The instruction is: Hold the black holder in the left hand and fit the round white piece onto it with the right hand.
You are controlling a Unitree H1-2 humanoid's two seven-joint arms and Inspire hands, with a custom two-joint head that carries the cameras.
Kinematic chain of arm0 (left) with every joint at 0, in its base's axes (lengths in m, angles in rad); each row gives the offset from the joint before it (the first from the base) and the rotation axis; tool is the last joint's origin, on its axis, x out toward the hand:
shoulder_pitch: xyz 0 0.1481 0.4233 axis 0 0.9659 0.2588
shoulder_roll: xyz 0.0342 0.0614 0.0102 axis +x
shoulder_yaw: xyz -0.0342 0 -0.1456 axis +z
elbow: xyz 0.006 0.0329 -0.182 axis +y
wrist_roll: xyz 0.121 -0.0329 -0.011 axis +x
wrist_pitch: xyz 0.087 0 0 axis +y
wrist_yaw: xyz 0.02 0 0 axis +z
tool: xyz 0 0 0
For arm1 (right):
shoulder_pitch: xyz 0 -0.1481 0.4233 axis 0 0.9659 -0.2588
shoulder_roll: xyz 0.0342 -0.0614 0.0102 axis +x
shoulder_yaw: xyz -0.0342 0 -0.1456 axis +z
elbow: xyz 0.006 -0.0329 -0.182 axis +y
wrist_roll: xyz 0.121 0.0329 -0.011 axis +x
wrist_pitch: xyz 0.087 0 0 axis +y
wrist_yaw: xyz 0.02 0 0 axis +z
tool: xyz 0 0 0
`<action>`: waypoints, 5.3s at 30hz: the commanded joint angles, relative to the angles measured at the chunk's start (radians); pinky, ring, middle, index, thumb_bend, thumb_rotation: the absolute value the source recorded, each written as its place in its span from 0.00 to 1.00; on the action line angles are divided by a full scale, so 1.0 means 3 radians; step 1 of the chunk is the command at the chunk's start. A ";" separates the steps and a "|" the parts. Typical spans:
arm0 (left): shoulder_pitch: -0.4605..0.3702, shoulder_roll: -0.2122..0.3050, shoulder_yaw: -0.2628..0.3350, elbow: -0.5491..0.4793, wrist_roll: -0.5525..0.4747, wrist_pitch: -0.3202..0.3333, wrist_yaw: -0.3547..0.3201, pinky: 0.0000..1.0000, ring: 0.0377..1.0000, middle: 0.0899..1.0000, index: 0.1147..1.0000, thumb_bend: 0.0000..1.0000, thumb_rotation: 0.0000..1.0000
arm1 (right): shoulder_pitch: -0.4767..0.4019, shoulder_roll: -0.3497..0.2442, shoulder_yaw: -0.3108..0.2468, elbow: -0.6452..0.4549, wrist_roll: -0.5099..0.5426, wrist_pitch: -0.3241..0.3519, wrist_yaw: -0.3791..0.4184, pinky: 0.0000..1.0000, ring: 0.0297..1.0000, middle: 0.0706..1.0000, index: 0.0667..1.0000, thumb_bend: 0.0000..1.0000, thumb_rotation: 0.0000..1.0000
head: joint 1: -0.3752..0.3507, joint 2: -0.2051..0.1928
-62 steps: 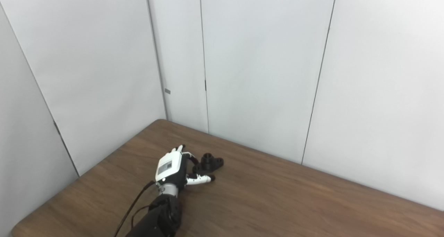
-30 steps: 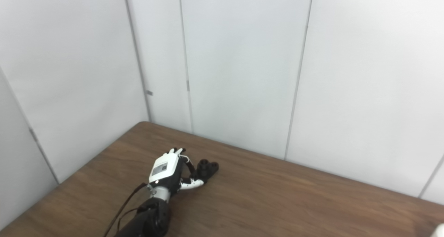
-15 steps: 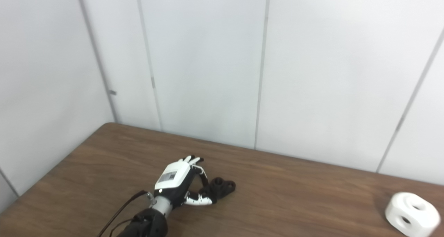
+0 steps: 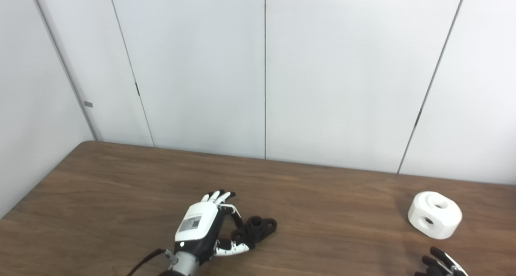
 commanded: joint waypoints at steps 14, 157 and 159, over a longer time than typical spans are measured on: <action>0.0226 0.0029 -0.0115 -0.0192 0.0038 -0.0300 -0.0170 0.99 0.96 0.91 0.41 0.52 0.05 | -0.0052 0.0135 0.0266 0.0050 -0.0302 -0.0112 -0.0054 0.52 0.69 0.79 0.82 0.55 0.67 | -0.0758 -0.0014; 0.0138 0.0313 0.0419 0.0418 -0.0526 -0.1267 -0.0314 1.00 0.98 0.95 0.41 0.51 0.05 | -0.2764 -0.0039 0.0579 0.3178 -0.2605 0.0536 -0.1465 0.74 0.91 0.88 0.49 0.54 0.19 | -0.2308 -0.0623; 0.0141 0.0311 0.0423 0.0422 -0.0531 -0.1270 -0.0307 1.00 0.98 0.96 0.41 0.51 0.05 | -0.2766 -0.0049 0.0617 0.3198 -0.2588 0.0543 -0.1517 0.74 0.90 0.87 0.46 0.51 0.15 | -0.2308 -0.0623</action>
